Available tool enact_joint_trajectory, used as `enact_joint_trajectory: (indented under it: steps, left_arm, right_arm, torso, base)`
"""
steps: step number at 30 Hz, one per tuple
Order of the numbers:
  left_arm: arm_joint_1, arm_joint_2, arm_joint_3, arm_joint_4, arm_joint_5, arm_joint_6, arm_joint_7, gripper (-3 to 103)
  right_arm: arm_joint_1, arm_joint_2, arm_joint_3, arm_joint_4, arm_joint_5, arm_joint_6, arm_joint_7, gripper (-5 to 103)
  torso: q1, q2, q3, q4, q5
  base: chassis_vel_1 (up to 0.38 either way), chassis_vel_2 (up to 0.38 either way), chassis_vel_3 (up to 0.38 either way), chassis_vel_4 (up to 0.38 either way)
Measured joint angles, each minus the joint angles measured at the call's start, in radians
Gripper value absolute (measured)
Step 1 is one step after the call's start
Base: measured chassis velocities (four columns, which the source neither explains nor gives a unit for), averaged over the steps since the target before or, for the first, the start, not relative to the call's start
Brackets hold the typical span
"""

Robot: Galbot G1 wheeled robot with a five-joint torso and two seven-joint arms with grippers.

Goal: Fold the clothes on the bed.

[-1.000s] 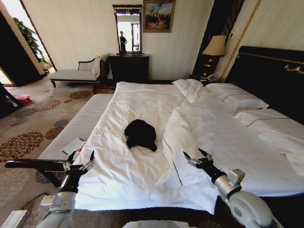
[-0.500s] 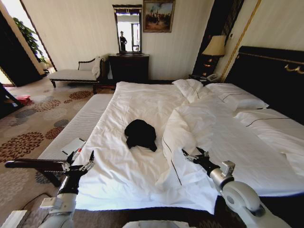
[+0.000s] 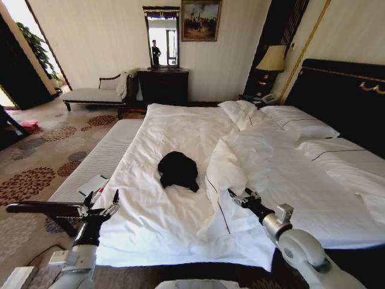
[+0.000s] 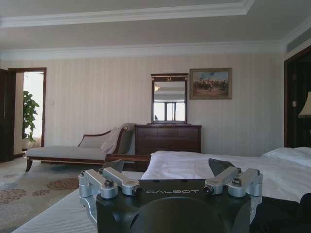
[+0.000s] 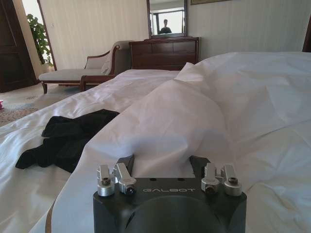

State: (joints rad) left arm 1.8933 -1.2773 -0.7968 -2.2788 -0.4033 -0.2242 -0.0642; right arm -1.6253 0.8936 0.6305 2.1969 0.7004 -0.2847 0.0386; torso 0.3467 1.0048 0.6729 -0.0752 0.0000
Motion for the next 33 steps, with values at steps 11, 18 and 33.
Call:
enact_joint_trajectory:
  steps: [11,18,33]
  left_arm:
    - [-0.030,0.008,0.014,0.019,0.000,0.001,-0.006,100]
    - [-0.038,0.026,0.015,0.008,0.004,0.011,-0.011,100]
    - [-0.044,0.045,0.008,0.016,-0.012,0.013,-0.014,100]
  right_arm:
    - [-0.024,0.030,0.031,0.023,-0.028,0.005,0.010,27]
    - [-0.028,0.036,0.038,0.026,-0.026,0.010,0.009,5]
    - [-0.081,0.070,0.065,0.045,-0.094,0.036,-0.010,0]
  torso:
    - [0.000,0.000,0.000,0.0000,0.0000]
    - [0.000,0.000,0.000,0.0000,0.0000]
    - [0.000,0.000,0.000,0.0000,0.0001]
  base:
    - [0.000,0.000,0.000,0.000]
    - [0.000,0.000,0.000,0.000]
    - [0.000,0.000,0.000,0.000]
